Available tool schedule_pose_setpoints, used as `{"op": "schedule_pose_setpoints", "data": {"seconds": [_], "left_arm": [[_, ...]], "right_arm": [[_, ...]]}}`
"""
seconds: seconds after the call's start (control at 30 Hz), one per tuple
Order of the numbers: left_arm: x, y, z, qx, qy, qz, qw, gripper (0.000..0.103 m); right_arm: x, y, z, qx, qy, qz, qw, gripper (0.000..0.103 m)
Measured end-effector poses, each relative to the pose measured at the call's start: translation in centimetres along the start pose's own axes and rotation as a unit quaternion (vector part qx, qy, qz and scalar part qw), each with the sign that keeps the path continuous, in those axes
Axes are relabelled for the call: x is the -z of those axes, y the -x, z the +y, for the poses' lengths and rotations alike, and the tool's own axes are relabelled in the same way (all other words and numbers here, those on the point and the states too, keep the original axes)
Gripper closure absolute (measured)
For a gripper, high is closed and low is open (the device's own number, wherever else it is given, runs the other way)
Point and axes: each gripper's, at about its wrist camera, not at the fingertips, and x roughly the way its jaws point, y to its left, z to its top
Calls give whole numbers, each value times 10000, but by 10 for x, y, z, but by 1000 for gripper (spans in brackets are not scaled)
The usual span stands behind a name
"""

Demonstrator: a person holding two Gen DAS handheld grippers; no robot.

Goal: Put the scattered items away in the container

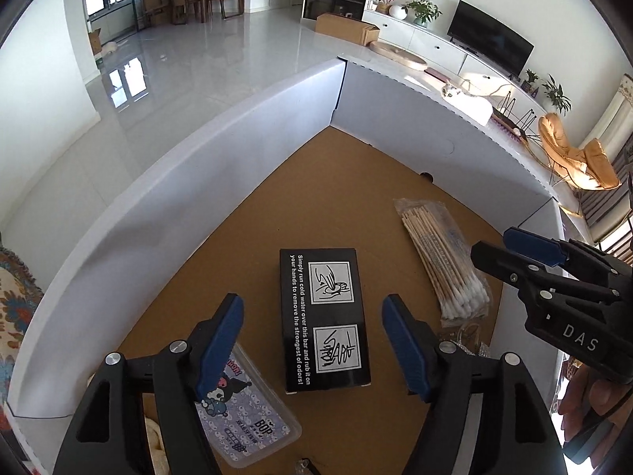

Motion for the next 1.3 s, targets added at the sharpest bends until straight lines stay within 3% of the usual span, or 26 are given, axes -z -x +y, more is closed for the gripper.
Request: {"op": "schedule_pose_setpoints", "data": {"seconds": [0.13,0.27,0.3,0.4,0.47,0.53,0.63,0.7,0.87,0.97,1.13,1.3], "left_arm": [[19,46,-27,129,-396,-391,9984,32],[56,103,-83,688,-1072,-766,9889,31],[69,116,-101,854,-1269,-827,9848,28],[117,137,-153,1407,-1785,-941,9693,0],[152,130,-186,1907,-1969,-809,9583,0],[186,101,-219,2228,-2061,-427,9519,0],[227,55,-264,2012,-2205,-1,9544,0],[246,43,-288,1786,-2375,-106,9548,0],[262,20,-316,1171,-2825,-281,9517,0],[265,19,-312,1196,-2805,-313,9518,0],[266,19,-313,1181,-2800,-332,9521,0],[265,20,-314,1183,-2799,-332,9521,0]], "right_arm": [[31,43,-9,-10,55,-424,9991,50],[112,114,-34,489,354,-1247,9904,50],[138,132,-43,615,367,-1368,9880,50],[227,168,-82,957,94,-1405,9854,50],[288,183,-112,1303,-286,-1251,9831,50],[344,195,-149,1575,-856,-956,9791,50],[411,211,-191,2012,-1605,-674,9640,50],[439,224,-208,2163,-1951,-661,9544,50],[472,236,-227,2361,-2447,-695,9378,49],[472,237,-224,2416,-2408,-709,9373,47],[464,228,-222,2373,-2354,-669,9401,36],[463,224,-224,2354,-2399,-672,9394,34]]}}
